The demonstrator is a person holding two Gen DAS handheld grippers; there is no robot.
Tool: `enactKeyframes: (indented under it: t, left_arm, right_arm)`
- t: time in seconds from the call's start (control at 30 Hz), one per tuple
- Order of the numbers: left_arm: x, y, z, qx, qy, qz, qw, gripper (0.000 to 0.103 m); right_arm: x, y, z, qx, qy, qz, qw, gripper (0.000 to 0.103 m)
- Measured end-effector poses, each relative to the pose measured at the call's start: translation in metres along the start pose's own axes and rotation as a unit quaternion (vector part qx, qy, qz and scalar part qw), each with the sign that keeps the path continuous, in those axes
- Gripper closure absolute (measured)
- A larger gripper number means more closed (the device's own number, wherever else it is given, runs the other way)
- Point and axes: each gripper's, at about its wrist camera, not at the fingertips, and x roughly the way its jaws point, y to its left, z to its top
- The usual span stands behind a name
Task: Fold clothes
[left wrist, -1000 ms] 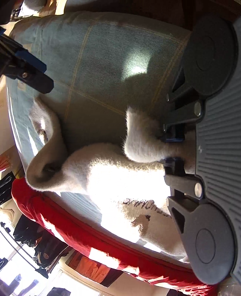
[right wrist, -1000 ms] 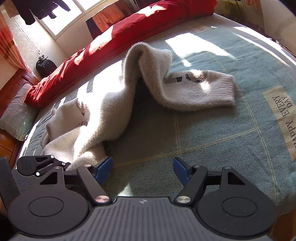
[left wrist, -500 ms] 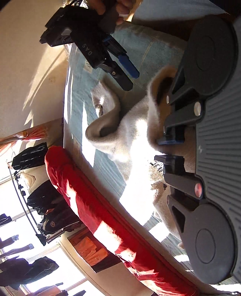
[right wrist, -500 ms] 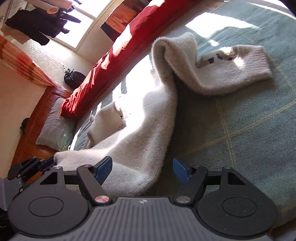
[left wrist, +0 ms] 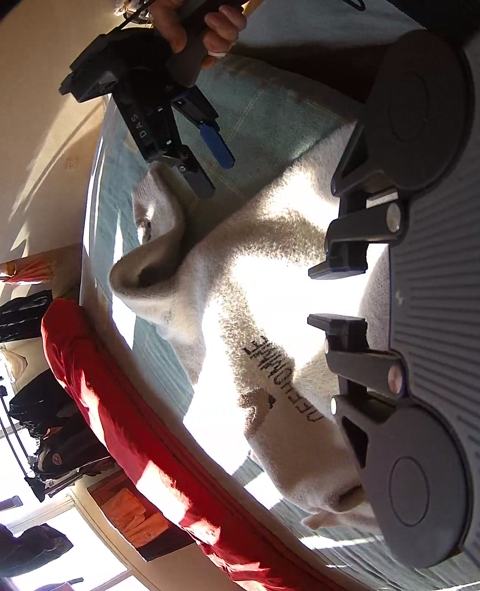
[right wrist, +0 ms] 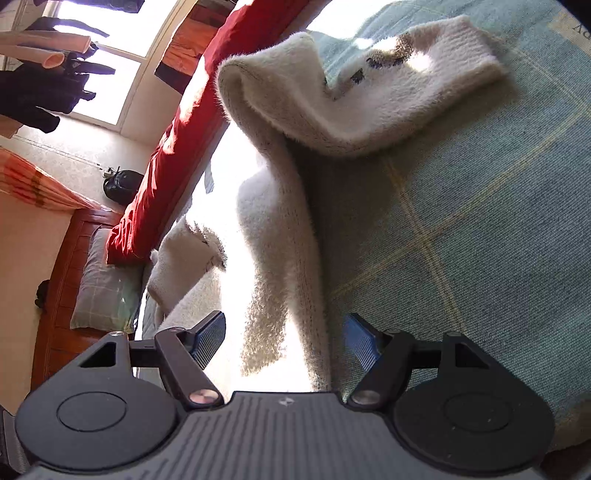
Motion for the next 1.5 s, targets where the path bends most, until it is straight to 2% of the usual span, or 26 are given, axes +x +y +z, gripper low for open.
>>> enactKeyframes:
  t: [0.17, 0.3, 0.33, 0.43, 0.53, 0.63, 0.83, 1.0, 1.07, 1.13, 1.23, 1.43, 1.5]
  left_arm:
    - [0.02, -0.001, -0.009, -0.046, 0.018, -0.018, 0.9986, 0.081]
    - [0.026, -0.002, -0.008, -0.078, 0.015, -0.016, 0.9967, 0.071]
    - [0.028, -0.004, -0.008, -0.078, 0.017, -0.014, 0.9967, 0.065]
    - [0.034, -0.008, -0.005, -0.079, 0.022, -0.009, 0.9966, 0.06]
    - [0.039, -0.013, -0.002, -0.08, 0.026, -0.005, 0.9964, 0.058]
    - [0.042, -0.014, 0.001, -0.096, 0.022, -0.024, 0.9949, 0.053]
    - [0.044, -0.015, 0.009, -0.096, 0.012, -0.025, 0.995, 0.051]
    - [0.049, -0.014, 0.012, -0.099, 0.012, -0.023, 0.9947, 0.05]
    - [0.05, -0.014, 0.012, -0.1, 0.013, -0.025, 0.9945, 0.05]
    - [0.051, -0.014, 0.012, -0.101, 0.014, -0.024, 0.9945, 0.05]
    - [0.052, -0.015, 0.011, -0.101, 0.016, -0.022, 0.9946, 0.05]
    - [0.053, -0.015, 0.012, -0.1, 0.019, -0.018, 0.9946, 0.05]
    - [0.053, -0.015, 0.013, -0.1, 0.018, -0.018, 0.9947, 0.05]
  right_arm:
    - [0.0, -0.008, 0.021, 0.02, -0.031, 0.017, 0.999, 0.027]
    - [0.002, -0.035, 0.047, 0.08, -0.068, 0.025, 0.994, 0.027]
    - [0.003, -0.043, 0.053, 0.099, -0.078, 0.025, 0.992, 0.027]
    - [0.007, -0.064, 0.07, 0.153, -0.1, 0.018, 0.983, 0.027]
    - [0.014, -0.074, 0.084, 0.167, -0.119, -0.004, 0.979, 0.027]
    - [0.022, -0.086, 0.094, 0.185, -0.128, -0.006, 0.974, 0.027]
    - [0.036, -0.094, 0.115, 0.199, -0.156, -0.016, 0.967, 0.028]
    - [0.038, -0.1, 0.129, 0.2, -0.198, -0.016, 0.959, 0.029]
    - [0.036, -0.102, 0.137, 0.194, -0.212, -0.024, 0.957, 0.039]
    - [0.032, -0.107, 0.145, 0.191, -0.219, -0.037, 0.956, 0.072]
    - [0.025, -0.113, 0.158, 0.182, -0.223, -0.053, 0.956, 0.079]
    - [-0.008, -0.096, 0.185, 0.107, -0.255, -0.091, 0.957, 0.089]
    - [-0.02, -0.09, 0.195, 0.084, -0.266, -0.106, 0.954, 0.089]
